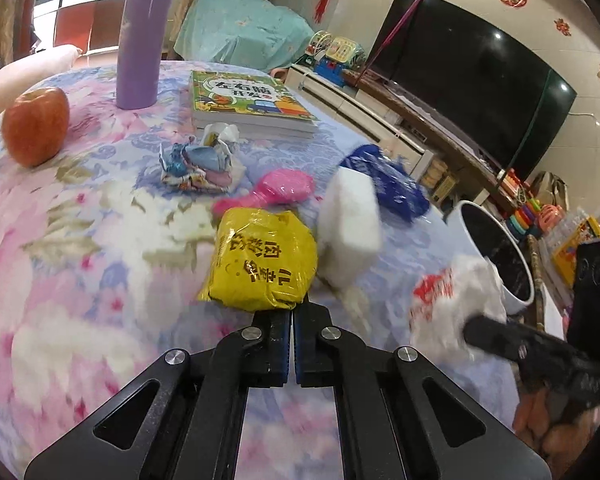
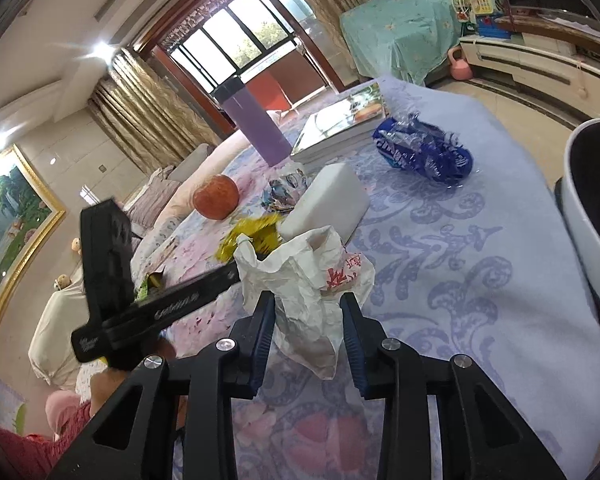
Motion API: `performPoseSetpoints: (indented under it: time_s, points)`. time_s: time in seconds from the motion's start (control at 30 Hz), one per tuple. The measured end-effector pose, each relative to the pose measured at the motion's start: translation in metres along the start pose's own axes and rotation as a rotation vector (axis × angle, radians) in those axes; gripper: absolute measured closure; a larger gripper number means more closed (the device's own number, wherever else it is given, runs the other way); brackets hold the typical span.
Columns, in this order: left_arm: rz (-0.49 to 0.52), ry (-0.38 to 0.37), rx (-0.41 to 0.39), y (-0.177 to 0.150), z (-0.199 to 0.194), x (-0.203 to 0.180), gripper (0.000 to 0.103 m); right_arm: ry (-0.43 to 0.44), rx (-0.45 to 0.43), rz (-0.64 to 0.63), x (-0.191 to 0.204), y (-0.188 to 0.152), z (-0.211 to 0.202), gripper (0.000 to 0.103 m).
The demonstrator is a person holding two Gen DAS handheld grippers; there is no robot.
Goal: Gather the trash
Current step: 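Grasp the yellow snack bag with the left tool while the right grasps the white plastic bag, then carry the yellow snack bag and white plastic bag over the trash bin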
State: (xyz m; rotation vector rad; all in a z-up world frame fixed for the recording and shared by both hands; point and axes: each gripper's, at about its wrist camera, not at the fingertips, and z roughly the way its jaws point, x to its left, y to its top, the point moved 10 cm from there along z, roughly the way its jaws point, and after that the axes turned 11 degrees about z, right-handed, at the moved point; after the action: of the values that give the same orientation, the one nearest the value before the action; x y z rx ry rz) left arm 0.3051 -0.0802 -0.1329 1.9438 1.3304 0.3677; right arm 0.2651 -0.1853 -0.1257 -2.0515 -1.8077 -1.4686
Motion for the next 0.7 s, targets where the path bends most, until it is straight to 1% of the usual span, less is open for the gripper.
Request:
performPoseSetpoints:
  time_s: [0.07, 0.27, 0.53, 0.7]
  points:
    - [0.003, -0.012, -0.006, -0.006, -0.011, -0.010, 0.102, -0.002, -0.011, 0.003, -0.003, 0.000, -0.007, 0.069]
    - [0.031, -0.068, 0.006, -0.020, -0.023, -0.045, 0.102, -0.027, -0.050, 0.023, -0.019, 0.001, -0.029, 0.069]
    - [0.107, -0.127, 0.010, -0.017, -0.024, -0.097, 0.102, -0.062, -0.109, 0.063, -0.045, 0.003, -0.062, 0.069]
    - [0.138, -0.149, 0.011, -0.014, -0.021, -0.121, 0.102, -0.083, -0.149, 0.088, -0.062, 0.011, -0.084, 0.069]
